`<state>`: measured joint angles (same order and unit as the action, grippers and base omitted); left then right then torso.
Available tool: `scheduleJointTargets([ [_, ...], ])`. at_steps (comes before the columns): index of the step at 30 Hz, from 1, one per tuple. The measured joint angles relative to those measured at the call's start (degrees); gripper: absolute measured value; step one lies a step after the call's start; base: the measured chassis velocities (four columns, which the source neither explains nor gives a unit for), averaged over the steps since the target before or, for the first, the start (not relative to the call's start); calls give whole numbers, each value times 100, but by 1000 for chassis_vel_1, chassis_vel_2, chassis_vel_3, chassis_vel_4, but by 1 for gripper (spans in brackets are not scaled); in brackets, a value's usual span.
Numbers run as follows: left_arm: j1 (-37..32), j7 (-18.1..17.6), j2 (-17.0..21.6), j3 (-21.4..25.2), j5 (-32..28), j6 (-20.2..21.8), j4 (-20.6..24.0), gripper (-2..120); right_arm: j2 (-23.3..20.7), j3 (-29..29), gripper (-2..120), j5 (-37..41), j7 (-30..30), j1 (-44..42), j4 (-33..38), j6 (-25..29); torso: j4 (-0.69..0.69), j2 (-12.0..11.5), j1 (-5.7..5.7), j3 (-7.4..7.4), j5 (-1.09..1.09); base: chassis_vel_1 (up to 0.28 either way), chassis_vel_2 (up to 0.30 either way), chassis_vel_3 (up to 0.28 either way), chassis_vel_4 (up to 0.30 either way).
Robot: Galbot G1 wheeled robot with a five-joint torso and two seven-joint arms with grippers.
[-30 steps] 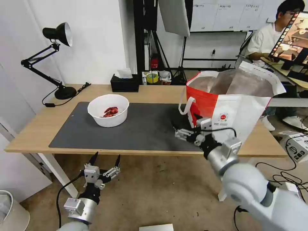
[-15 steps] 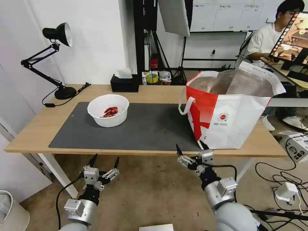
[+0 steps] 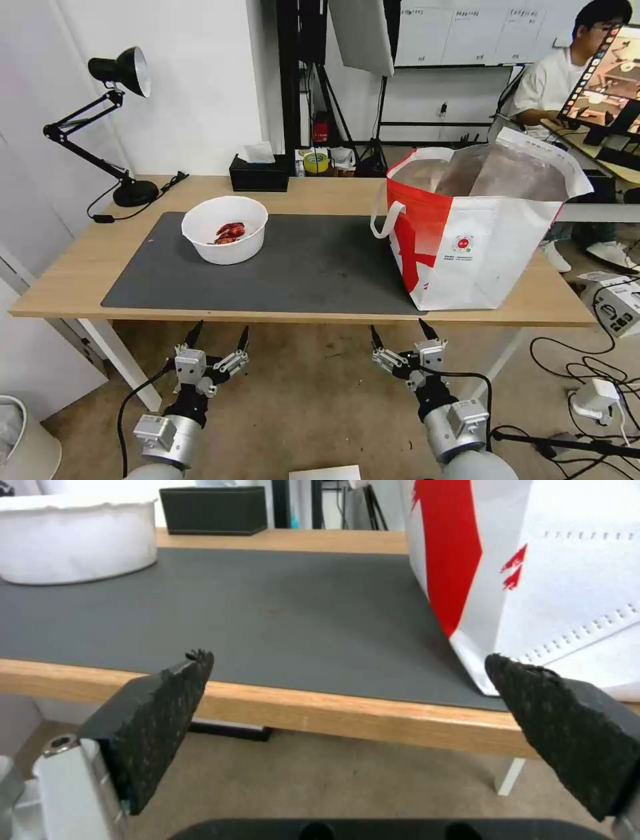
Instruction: Pick up the trash from the table and place it into the takeout bag.
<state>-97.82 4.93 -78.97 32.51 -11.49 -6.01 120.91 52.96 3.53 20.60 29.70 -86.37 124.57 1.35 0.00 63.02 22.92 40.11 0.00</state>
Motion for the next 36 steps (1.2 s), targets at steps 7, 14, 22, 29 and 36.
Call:
scheduleJointTargets([
  [7, 4, 10, -17, -9, 1, -5, -18, 100, 10, -1, 100, 15, 12, -37, -14, -20, 0, 0, 0, 0, 0, 0, 0, 0, 0],
  [14, -2, 4, 29, -4, -11, -11, -18, 100, 10, -8, 100, 23, 11, -52, -10, -38, 0, 0, 0, 0, 0, 0, 0, 0, 0],
  [22, 378, -519, 770, 249, -971, 792, 593, 100, 7, -12, 100, 29, 8, -49, -5, -45, 0, 0, 0, 0, 0, 0, 0, 0, 0],
  [29, 655, -894, 1820, 462, -1836, 1114, 661, 100, 5, -13, 100, 33, 6, -47, -1, -50, 0, 0, 0, 0, -1, 0, 0, 0, 0],
  [36, 1328, -1339, 2737, 468, -2946, 1397, 380, 100, 4, -13, 100, 34, 4, -45, 2, -51, 0, 0, 0, 0, 0, 0, 0, 0, 0],
])
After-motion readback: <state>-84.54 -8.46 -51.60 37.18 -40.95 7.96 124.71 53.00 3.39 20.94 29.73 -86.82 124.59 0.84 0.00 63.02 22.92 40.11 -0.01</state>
